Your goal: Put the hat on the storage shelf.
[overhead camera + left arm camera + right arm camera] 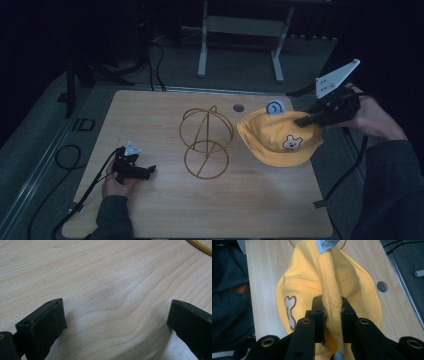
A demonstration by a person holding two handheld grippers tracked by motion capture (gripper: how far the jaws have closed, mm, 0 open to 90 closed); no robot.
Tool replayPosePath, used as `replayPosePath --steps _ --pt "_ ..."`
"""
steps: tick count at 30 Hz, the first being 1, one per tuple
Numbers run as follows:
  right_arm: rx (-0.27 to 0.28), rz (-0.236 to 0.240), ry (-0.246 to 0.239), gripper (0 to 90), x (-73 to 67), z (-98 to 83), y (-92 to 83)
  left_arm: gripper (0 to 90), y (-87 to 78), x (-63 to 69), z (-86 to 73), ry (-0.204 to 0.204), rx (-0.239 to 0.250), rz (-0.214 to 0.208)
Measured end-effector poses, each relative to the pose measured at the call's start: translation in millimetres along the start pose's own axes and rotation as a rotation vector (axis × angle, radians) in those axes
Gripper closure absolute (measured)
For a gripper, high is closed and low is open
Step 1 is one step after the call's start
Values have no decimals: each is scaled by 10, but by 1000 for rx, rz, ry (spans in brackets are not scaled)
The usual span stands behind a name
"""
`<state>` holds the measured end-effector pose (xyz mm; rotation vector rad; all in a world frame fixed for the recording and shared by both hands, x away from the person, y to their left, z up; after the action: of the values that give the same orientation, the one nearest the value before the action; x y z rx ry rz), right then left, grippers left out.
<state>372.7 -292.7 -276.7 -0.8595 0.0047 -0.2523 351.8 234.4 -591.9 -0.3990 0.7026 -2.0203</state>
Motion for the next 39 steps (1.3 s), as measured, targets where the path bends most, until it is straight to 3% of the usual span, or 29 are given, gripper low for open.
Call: replayPosePath --steps 16,27,30,39 --pt "33 -16 -12 786 24 223 -82 15 -1 -1 0 1 -1 0" --pt "76 -24 -38 787 30 386 -6 16 0 0 0 0 0 0" --pt "112 -18 -45 787 29 457 14 15 -1 -1 0 2 -1 0" --pt "114 -15 -57 787 45 611 150 15 0 -1 0 2 -1 0"
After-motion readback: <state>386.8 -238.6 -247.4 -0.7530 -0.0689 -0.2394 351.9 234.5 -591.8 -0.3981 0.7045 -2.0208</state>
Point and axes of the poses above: each handheld gripper's, and its own axes: y roughly forward along the jaws, z roughly out of its top, x roughly to its right, the point moved 2 cm from there along y, roughly forward along the jaws, and after that the axes turned 8 degrees about x, right-handed, at the moved point
